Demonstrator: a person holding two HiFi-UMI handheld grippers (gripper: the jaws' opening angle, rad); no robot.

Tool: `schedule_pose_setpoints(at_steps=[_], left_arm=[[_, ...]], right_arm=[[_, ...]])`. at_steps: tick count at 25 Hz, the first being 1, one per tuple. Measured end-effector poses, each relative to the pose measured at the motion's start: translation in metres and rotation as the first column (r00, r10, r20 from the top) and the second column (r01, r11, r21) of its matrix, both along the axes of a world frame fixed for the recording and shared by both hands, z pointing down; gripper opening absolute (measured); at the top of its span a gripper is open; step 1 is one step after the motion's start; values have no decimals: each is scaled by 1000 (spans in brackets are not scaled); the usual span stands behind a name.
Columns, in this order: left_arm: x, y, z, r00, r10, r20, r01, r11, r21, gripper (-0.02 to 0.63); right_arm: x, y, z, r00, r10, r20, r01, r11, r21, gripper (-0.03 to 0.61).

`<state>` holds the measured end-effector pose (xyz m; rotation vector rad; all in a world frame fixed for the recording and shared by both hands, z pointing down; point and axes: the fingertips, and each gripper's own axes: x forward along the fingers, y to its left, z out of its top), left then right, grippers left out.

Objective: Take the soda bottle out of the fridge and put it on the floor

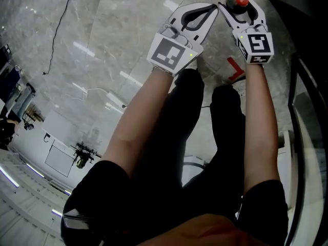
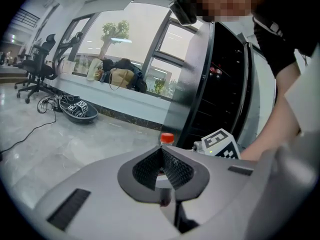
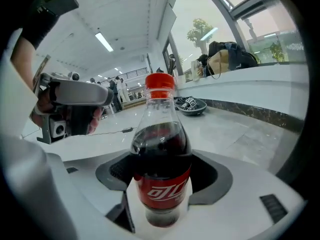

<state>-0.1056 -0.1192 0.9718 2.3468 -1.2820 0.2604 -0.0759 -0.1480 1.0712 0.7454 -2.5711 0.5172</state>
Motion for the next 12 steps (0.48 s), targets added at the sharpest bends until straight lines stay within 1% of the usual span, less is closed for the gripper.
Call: schedule_pose_setpoints(at_steps=[2,5,7,9,12], left_arm=[[-4,3,15,1000,2,-4,-2,1000,-20,5],[-12,8,34,1000,10,15,-9,999,-31,5],[-14,14,42,1000,-1,0,1,999,-44,5],[-16,18,45,1000,-10,-10,9,999,-51,5],[-17,18,43,1000,-15,-11,14,999,-48,5]], right_arm=[[-6,-6,23,1000,-7,-11,7,1000,-8,319],[-10,-9,56,999,-21,-38,21,1000,-5,319],[-9,-3,74,997,-39,-70,39,999,-6,318],[-8,5,87,994,-60,-94,59,998,-9,319],[-7,13,89,992,-76,-101,75,997,-9,319]])
